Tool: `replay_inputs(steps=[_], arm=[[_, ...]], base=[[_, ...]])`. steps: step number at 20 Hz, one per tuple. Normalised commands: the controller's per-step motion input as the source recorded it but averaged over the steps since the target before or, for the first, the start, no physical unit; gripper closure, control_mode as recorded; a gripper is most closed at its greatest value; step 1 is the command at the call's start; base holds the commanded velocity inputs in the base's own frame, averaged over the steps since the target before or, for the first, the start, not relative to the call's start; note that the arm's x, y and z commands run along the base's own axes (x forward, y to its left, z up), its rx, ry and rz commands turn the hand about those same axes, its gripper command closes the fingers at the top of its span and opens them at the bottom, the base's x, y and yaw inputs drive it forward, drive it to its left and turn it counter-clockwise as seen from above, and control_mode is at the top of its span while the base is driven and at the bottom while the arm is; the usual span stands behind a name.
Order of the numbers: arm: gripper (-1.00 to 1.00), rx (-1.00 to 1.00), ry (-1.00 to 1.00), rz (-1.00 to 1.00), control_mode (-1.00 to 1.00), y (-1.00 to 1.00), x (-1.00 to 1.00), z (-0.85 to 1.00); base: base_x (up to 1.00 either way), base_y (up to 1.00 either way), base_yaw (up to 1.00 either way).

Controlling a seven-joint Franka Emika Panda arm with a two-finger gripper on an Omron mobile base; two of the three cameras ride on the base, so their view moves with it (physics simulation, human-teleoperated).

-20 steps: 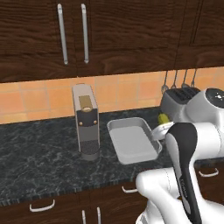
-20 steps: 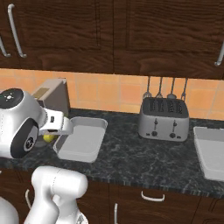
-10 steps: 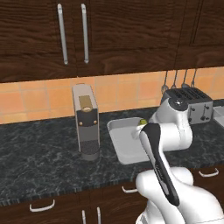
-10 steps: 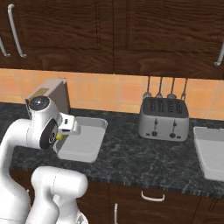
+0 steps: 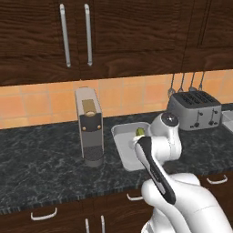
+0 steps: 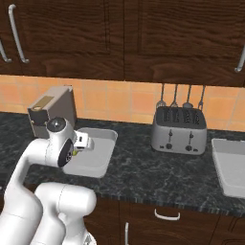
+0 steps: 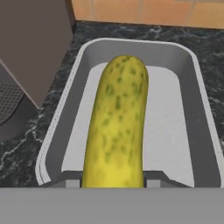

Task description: Place one cucumber and one chicken drumstick in each tupperware on the nearby counter, to pack two identical lunches.

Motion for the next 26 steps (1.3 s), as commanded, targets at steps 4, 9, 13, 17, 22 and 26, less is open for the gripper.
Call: replay_inputs(steps=[4,9,13,17,22,26], arm=[[1.0,0.0,0.06,0.02,-1.0,0.03,0.42,-0.26],[1.0,0.0,0.08,0.04,-1.0,0.02,0.52,-0.3],[1.0,0.0,0.01,0.09,-1.0,0.0,0.49,-0.39],[1.0,0.0,0.0,0.05,-1.0,0.04,0.45,-0.46],[1.0,0.0,0.03,0.0,-1.0,0.06,0.2,-0.45],[1.0,0.0,0.03,0.0,-1.0,0.13,0.16,-0.31]], base=[[0.0,0.0,0.0],[0.0,0.0,0.0],[0.0,0.0,0.0],[0.0,0.0,0.0],[0.0,0.0,0.0],[0.0,0.0,0.0]])
